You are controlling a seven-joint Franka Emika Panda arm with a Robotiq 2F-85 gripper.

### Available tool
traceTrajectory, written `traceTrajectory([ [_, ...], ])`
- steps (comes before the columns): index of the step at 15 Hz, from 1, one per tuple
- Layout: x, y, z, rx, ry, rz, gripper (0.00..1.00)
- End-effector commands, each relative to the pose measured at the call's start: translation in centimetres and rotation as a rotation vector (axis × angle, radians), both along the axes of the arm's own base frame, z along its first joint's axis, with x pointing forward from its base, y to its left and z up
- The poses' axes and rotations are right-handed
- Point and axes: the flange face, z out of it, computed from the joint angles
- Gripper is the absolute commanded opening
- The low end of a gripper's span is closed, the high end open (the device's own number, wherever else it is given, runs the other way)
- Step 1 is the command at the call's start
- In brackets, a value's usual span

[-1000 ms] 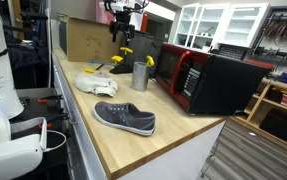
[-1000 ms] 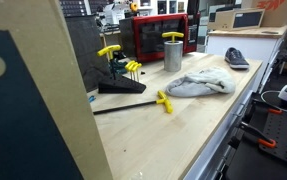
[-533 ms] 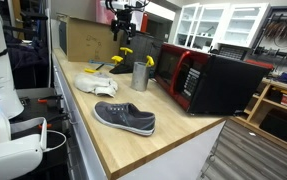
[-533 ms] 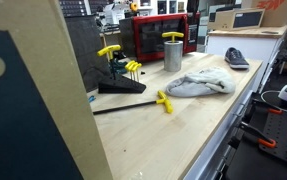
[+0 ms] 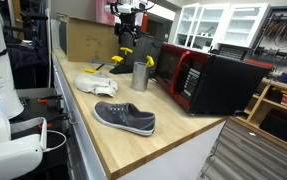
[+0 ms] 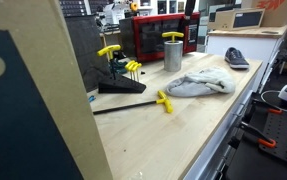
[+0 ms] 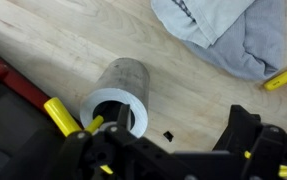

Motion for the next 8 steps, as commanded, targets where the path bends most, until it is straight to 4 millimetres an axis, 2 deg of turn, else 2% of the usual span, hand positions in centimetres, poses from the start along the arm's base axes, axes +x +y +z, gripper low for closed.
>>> traceTrajectory([
  [1,1.5,-1.7,0.4,0.013,-0.013,0.100,1.00],
  [8,4.5,-4.7,2.2,-0.012,-0.047,0.291,1.00],
])
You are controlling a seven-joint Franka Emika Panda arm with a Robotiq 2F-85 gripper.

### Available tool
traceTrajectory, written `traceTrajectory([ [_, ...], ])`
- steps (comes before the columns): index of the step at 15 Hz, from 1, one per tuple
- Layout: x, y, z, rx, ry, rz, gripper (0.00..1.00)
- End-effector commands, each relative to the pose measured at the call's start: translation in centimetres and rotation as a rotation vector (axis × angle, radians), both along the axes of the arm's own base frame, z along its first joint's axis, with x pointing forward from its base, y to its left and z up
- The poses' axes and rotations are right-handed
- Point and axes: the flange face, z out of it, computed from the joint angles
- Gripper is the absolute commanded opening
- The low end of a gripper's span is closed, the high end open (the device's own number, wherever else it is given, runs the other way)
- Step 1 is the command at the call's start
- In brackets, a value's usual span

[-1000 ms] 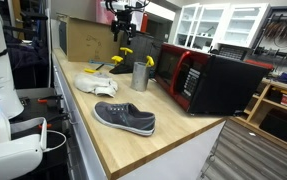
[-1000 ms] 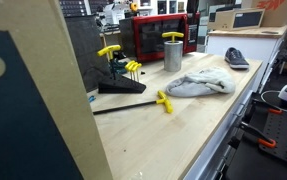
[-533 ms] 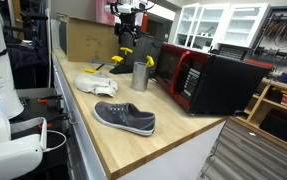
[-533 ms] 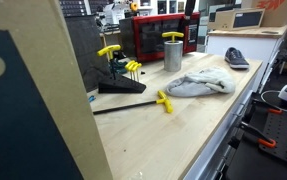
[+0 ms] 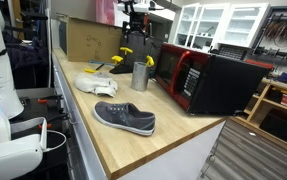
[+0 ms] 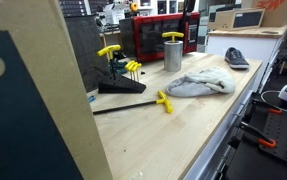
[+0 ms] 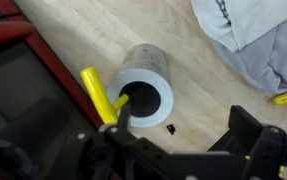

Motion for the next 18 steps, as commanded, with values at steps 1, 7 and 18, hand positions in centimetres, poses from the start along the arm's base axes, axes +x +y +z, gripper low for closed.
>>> traceTrajectory([
  [1,2.3,-1.1,0.9,0.021,-0.009,0.107,1.00],
  [7,5.4,-1.4,-0.4,0.082,0.020,0.218,1.00],
  [18,10.2,-4.1,-3.5,0.136,0.126,0.167,1.00],
])
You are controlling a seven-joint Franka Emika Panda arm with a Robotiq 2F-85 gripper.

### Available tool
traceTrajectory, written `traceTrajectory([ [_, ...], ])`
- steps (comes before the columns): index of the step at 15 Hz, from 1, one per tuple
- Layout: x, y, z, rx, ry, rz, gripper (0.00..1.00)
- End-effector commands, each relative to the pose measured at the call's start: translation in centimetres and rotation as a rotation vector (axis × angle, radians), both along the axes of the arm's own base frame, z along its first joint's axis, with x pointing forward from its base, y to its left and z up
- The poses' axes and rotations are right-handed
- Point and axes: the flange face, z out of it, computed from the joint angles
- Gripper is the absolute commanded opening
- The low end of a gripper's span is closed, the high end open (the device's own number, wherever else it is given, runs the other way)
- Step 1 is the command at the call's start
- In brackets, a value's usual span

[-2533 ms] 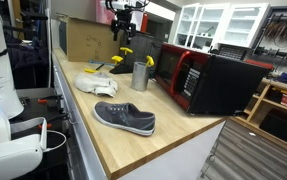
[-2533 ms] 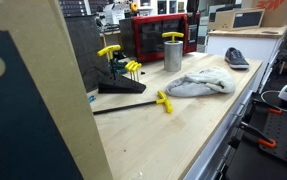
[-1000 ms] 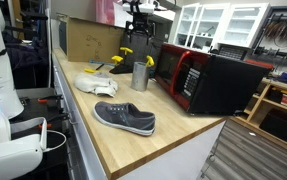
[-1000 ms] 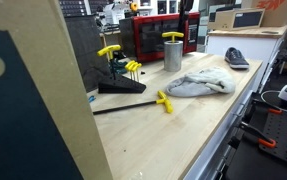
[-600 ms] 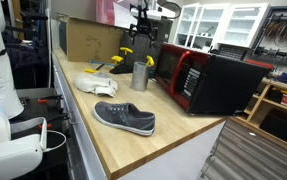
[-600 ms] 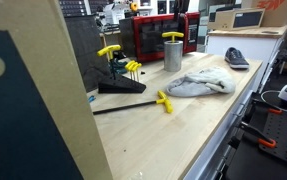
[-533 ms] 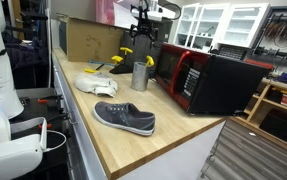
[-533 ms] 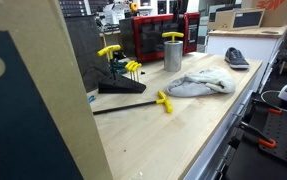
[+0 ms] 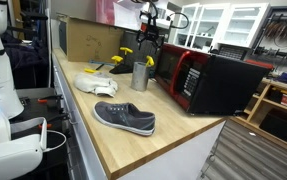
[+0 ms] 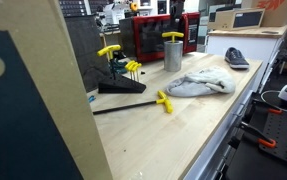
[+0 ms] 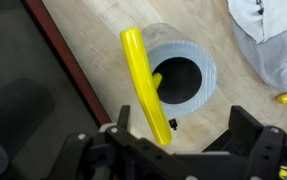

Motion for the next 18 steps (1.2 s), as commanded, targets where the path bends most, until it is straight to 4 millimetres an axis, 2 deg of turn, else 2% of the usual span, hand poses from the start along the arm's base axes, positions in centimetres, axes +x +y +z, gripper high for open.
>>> traceTrajectory([
  [1,1.5,-0.7,-0.7,0.046,0.045,0.022,1.00],
  [7,3.2,-1.0,-2.5,0.046,0.104,0.028,1.00],
  [8,3.4,-1.0,-2.8,0.049,0.109,0.028,0.75],
  [9,3.6,-1.0,-2.9,0.049,0.113,0.034,0.74],
  [14,4.2,-1.0,-3.4,0.052,0.122,0.041,0.36],
  [18,4.0,-1.3,-3.1,0.044,0.120,0.055,0.05],
])
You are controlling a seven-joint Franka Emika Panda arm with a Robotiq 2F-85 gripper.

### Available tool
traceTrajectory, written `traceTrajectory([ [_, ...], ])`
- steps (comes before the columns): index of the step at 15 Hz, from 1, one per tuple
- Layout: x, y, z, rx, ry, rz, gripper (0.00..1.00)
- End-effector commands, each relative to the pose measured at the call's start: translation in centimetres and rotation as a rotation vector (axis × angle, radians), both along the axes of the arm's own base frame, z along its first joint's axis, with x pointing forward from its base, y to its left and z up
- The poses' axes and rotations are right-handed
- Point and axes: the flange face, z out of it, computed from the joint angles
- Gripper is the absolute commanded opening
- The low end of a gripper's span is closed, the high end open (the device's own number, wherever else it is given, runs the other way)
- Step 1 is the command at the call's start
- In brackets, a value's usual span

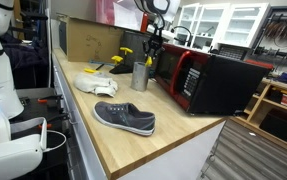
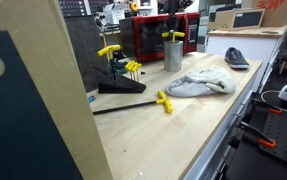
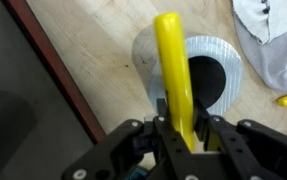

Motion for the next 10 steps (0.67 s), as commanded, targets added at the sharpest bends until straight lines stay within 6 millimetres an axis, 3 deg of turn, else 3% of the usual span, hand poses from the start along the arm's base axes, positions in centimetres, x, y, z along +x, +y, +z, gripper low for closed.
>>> traceTrajectory([
  [1,-0.1,-0.6,1.1,0.004,0.002,0.046,0.01],
  [2,-0.2,-0.7,1.2,0.001,-0.001,0.053,0.05],
  [7,-1.1,-0.3,2.6,-0.048,-0.027,0.063,0.06],
  [10,-1.5,0.5,4.9,-0.093,-0.072,0.061,0.06],
])
